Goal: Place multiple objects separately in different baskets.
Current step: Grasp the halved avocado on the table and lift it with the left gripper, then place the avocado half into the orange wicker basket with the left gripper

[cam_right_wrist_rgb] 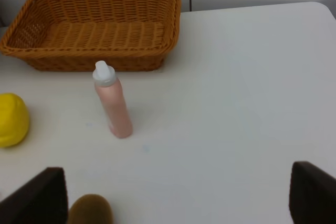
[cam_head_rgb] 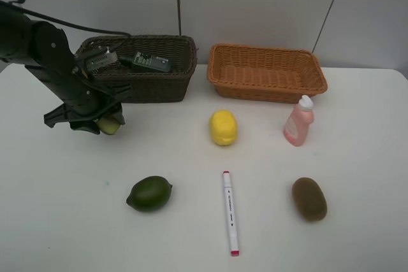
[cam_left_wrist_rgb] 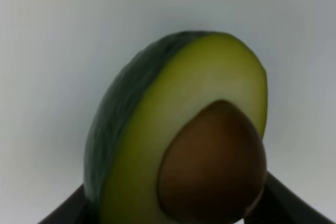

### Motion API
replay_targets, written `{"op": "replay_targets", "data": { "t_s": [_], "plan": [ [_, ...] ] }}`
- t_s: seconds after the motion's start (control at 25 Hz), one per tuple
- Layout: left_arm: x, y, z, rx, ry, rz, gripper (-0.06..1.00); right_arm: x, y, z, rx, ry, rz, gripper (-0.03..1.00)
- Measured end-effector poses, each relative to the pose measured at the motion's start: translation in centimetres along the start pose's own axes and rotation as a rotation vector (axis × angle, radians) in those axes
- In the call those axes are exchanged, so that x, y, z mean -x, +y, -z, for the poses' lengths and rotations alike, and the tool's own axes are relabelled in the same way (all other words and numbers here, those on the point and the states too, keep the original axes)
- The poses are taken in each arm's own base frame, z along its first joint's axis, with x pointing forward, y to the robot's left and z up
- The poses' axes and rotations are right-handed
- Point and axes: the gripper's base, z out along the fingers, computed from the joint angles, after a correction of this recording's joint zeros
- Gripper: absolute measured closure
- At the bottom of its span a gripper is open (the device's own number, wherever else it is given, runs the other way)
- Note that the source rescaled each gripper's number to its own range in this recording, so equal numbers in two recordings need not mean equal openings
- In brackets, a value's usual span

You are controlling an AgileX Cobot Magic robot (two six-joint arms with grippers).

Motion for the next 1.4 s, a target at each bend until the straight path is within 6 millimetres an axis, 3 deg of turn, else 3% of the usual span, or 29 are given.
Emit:
{"op": "replay_targets", "data": {
  "t_s": [0.16,0.28,0.4,0.52,0.64,0.92,1.04,1.2,1.24,1.36,1.4],
  "plan": [
    [0.3,-1.0,5.4,-0.081,-0.103,-0.096,0.61,0.0,0.0,0.0,0.0,0.0,0.0,-0.03],
    [0.4,-3.0,8.3,-0.14,-0.161,-0.186,0.61,0.0,0.0,0.0,0.0,0.0,0.0,-0.03],
    [0.9,-6.1,9.7,-0.205,-0.193,-0.258,0.61,0.0,0.0,0.0,0.0,0.0,0.0,-0.03],
    [1.8,-9.9,9.8,-0.271,-0.213,-0.31,0.61,0.0,0.0,0.0,0.0,0.0,0.0,-0.03],
    [2.8,-13.9,8.5,-0.319,-0.208,-0.349,0.61,0.0,0.0,0.0,0.0,0.0,0.0,-0.03],
    [5.9,-22.1,3.3,-0.381,-0.203,-0.41,0.61,0.0,0.0,0.0,0.0,0.0,0.0,-0.03],
    [7.0,-24.1,0.5,-0.384,-0.194,-0.425,0.61,0.0,0.0,0.0,0.0,0.0,0.0,-0.03],
    [7.5,-25.1,-3.1,-0.368,-0.176,-0.48,0.61,0.0,0.0,0.0,0.0,0.0,0.0,-0.03],
    [7.5,-25.2,-3.8,-0.36,-0.171,-0.503,0.57,0.0,0.0,0.0,0.0,0.0,0.0,-0.03],
    [7.4,-25.1,-4.8,-0.345,-0.164,-0.559,0.21,0.0,0.0,0.0,0.0,0.0,0.0,-0.03],
    [7.4,-25.1,-4.8,-0.342,-0.16,-0.564,0.14,0.0,0.0,0.0,0.0,0.0,0.0,-0.03]
  ]
}}
